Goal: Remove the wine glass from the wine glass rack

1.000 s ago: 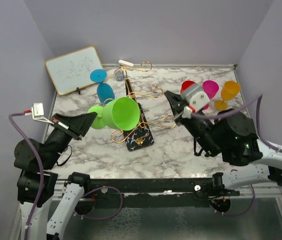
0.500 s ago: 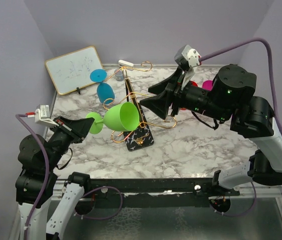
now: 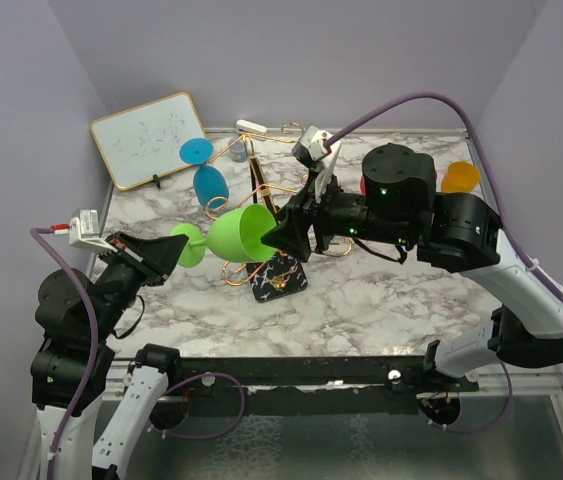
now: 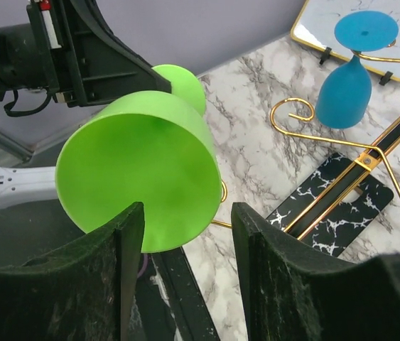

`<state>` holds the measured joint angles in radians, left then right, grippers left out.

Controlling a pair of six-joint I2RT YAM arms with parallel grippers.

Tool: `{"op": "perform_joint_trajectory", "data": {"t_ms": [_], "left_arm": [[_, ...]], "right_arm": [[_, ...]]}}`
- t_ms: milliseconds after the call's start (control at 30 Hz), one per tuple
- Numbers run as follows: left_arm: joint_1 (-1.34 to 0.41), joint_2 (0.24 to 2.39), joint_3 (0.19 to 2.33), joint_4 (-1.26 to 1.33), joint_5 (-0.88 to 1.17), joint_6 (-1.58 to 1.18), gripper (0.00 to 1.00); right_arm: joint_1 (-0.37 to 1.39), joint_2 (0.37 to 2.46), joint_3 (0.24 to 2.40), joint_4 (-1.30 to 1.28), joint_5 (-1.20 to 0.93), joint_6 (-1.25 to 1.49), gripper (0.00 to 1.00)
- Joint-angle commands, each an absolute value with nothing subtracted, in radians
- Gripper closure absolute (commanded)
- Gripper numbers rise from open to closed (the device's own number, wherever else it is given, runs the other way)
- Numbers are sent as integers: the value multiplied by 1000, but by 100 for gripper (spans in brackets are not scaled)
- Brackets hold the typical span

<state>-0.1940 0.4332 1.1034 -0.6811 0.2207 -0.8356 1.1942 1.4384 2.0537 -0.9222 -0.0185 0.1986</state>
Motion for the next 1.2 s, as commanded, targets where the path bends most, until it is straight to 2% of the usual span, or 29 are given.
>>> {"op": "perform_joint_trajectory", "data": {"t_ms": [0,200,267,300,333,367,467,567,633,700,800,1000,1067,1167], "left_arm": [[-195,430,1124,-630,249,-827,100],[-195,415,1096,-585,283,-845,100],[-195,411,1090,-573,290,-850,100],[-195,410,1089,-571,292,-851,100],[-195,411,1089,-569,293,-851,100],[-195,410,1088,-571,292,-850,100],[-195,415,1096,-593,279,-848,98],[-195,426,1108,-629,247,-843,59],[-194,434,1113,-650,227,-844,45],[-195,441,1114,-666,210,-841,38],[-195,448,1113,-678,192,-836,36],[-195,473,1104,-665,191,-819,36],[-195,486,1102,-652,197,-814,36],[-195,504,1103,-634,203,-808,36]], "right_arm": [[1196,1442,2038,-904,0,207,48],[1196,1466,2016,-876,-22,211,49],[1197,1478,2009,-868,-18,216,55],[1197,1482,2007,-864,-16,217,65],[1196,1485,2006,-860,-7,220,86],[1196,1485,2006,-858,12,231,97],[1197,1469,2000,-840,72,249,99],[1196,1399,1960,-784,141,266,99],[1196,1346,1929,-751,210,273,99],[1197,1294,1910,-733,293,276,99],[1195,1227,1892,-739,452,251,99],[1196,1166,1846,-777,946,118,99],[1196,1154,1791,-694,1085,-5,99],[1196,1126,1694,-470,1184,-217,99]]}}
